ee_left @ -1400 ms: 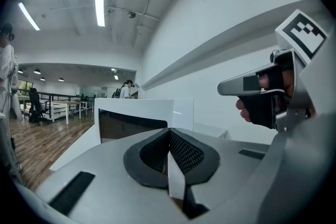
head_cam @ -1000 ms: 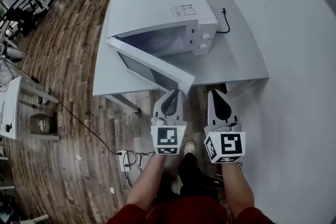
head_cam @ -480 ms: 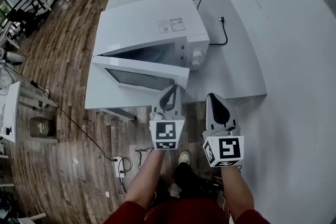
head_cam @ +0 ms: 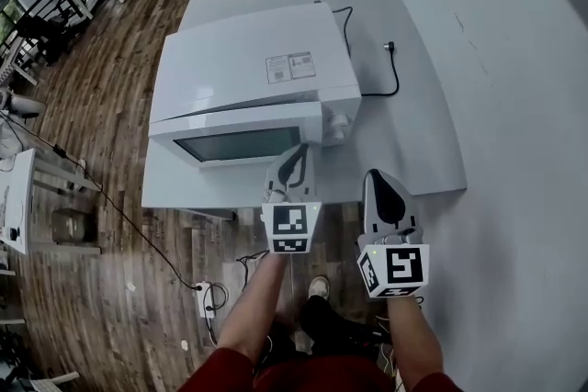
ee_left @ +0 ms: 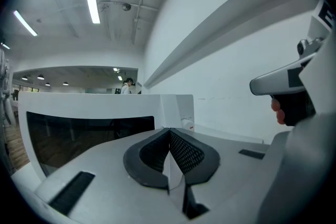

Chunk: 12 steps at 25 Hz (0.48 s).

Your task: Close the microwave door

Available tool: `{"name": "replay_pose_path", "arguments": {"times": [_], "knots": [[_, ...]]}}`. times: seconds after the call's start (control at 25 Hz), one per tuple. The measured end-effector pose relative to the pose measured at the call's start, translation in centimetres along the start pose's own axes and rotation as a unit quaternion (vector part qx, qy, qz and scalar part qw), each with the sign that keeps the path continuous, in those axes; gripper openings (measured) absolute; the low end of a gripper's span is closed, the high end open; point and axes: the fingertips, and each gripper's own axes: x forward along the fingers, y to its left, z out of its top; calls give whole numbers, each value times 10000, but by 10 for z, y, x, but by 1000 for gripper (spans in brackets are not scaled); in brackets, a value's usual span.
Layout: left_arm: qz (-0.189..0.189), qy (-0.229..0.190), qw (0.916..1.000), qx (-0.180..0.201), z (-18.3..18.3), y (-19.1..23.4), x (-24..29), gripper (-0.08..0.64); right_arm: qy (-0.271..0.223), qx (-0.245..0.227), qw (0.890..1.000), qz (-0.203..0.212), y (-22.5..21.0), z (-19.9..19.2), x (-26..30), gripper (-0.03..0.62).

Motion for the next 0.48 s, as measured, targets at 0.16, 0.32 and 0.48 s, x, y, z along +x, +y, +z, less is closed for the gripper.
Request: {"name": "replay_pose_path", "arguments": {"times": [0.16,0.32,0.48], "knots": [[61,8,10000,18,2,5,15,28,25,33,10000,22,-7,-3,9,26],[114,-86,9999,-70,3,5,17,28,11,39,10000,66,-11,-5,17,27],[203,-54,9997,-103,4,8,24,28,1,70,9999,95,-11,-6,23,26]]}}
